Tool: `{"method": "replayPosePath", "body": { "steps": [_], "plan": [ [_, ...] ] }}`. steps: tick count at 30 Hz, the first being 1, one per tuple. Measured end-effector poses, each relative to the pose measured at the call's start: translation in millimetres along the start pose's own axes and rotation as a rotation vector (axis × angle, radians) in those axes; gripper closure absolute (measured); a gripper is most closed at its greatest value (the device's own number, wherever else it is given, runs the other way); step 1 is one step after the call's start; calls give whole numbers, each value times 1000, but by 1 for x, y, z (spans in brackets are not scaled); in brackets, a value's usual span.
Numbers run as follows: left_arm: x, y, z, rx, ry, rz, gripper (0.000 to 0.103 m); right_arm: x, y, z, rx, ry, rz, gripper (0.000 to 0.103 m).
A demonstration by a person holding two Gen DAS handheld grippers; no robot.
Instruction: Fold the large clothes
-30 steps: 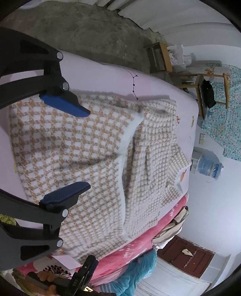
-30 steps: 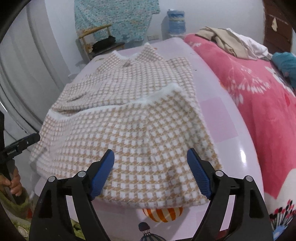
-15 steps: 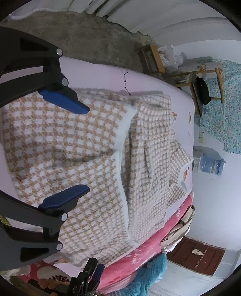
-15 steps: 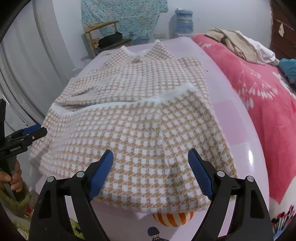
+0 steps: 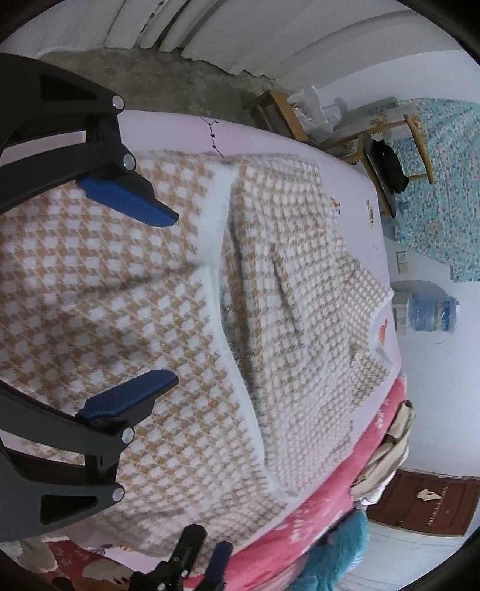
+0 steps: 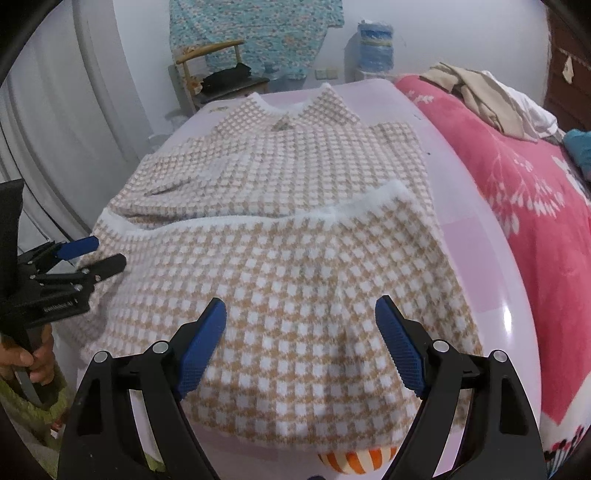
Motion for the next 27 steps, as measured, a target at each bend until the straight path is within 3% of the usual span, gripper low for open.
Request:
{"method": "replayPosePath", "body": {
  "steps": [11,27],
  "plan": [
    [0,6,-23,-42,20,-1,25,4,11,-18,-9,10,-20,24],
    [-4,9,-39,-68,29,22,16,5,24,-50,-41,17,-16,24]
  ]
}}
Point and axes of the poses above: each gripper's, at about its wrist camera, not at the fingertips, and z roughly against the way its jaws point, x to its right, y to its top, the point moved 8 cm from there along -z, roughly the way its jaws point, and after that the axes turned 9 degrees about x, right-handed, at the moved point
